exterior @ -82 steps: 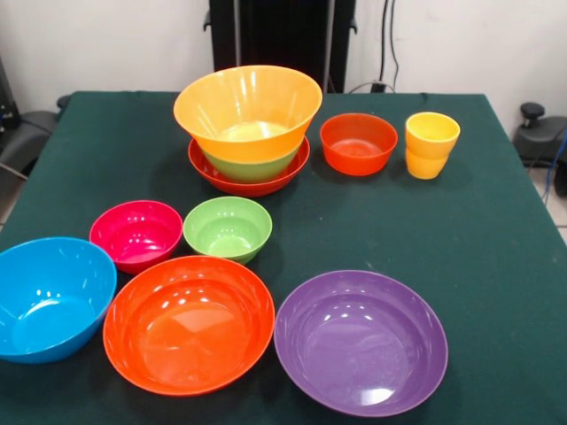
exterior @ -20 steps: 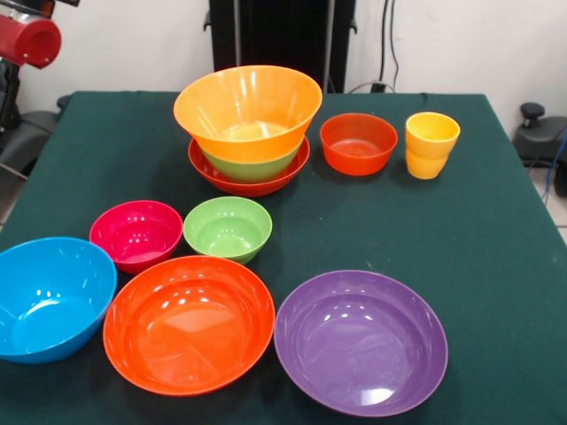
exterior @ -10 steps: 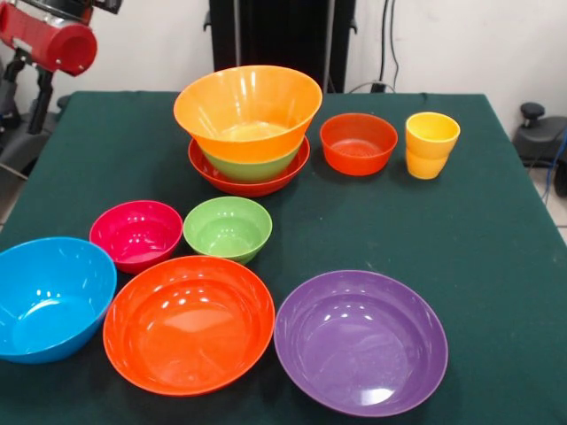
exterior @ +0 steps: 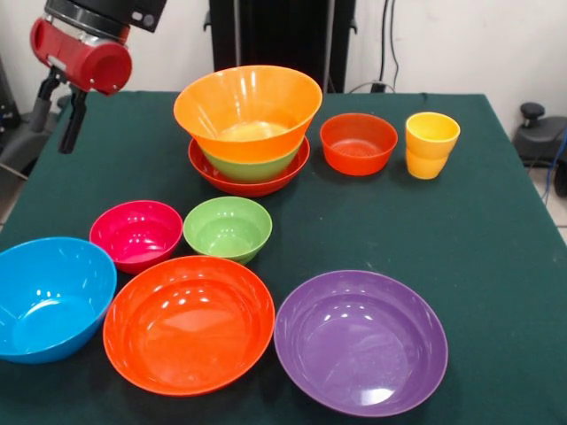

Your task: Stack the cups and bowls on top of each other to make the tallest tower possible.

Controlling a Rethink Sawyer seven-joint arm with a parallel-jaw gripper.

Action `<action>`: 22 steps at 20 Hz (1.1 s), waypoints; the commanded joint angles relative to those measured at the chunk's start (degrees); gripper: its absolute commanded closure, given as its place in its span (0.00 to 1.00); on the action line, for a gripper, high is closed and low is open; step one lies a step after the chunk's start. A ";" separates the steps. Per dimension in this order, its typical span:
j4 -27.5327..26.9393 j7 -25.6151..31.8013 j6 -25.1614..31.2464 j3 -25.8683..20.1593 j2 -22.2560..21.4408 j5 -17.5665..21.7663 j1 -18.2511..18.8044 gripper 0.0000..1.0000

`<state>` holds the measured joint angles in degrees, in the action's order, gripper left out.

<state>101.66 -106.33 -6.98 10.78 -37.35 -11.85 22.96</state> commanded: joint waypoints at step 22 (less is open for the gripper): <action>-14.94 -17.87 17.40 12.65 10.34 -26.69 -19.31 0.00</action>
<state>92.52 -109.96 -5.44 20.70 -30.32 -31.83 10.06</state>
